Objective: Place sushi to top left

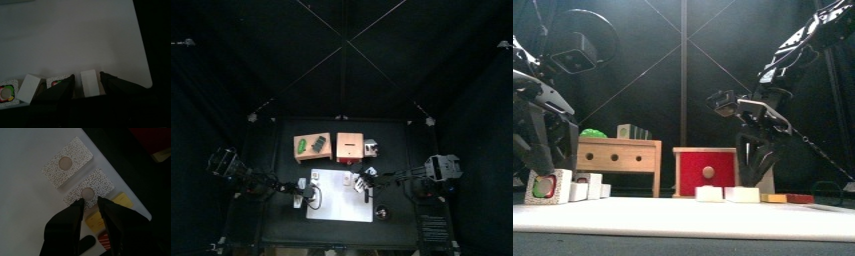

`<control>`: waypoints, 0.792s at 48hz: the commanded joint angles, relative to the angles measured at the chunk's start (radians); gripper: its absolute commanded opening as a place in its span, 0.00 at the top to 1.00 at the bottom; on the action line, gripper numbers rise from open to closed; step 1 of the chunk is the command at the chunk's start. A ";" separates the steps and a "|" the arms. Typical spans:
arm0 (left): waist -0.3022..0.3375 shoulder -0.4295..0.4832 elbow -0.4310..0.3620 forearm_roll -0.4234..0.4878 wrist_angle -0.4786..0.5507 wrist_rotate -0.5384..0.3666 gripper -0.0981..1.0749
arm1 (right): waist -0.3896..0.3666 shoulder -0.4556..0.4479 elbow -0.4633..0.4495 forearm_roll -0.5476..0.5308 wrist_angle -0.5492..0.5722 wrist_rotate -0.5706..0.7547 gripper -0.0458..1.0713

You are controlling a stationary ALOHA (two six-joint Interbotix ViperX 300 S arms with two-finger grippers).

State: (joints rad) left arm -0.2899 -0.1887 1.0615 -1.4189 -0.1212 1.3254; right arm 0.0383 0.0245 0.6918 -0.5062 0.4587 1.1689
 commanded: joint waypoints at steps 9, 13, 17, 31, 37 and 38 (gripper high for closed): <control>0.003 -0.041 -0.021 0.017 -0.003 0.003 0.21 | 0.000 -0.015 -0.020 -0.003 0.000 -0.002 0.33; 0.003 -0.051 -0.025 0.031 -0.005 0.003 0.21 | -0.002 -0.018 -0.021 0.003 0.005 0.002 0.33; 0.003 -0.052 -0.029 0.049 -0.020 0.003 0.21 | -0.002 -0.028 -0.025 0.002 0.025 0.000 0.33; 0.009 -0.052 -0.063 0.104 -0.198 0.000 0.21 | -0.002 -0.071 -0.066 -0.026 0.067 -0.002 0.33; 0.009 -0.054 -0.083 0.086 -0.278 -0.003 0.21 | -0.002 -0.071 -0.089 -0.028 0.058 -0.002 0.33; 0.009 -0.052 -0.087 0.081 -0.290 -0.003 0.21 | -0.002 -0.069 -0.091 -0.028 0.055 0.000 0.32</control>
State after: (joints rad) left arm -0.2823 -0.2316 1.0094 -1.3254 -0.3605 1.3238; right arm 0.0383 -0.0123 0.6335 -0.5292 0.5262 1.1674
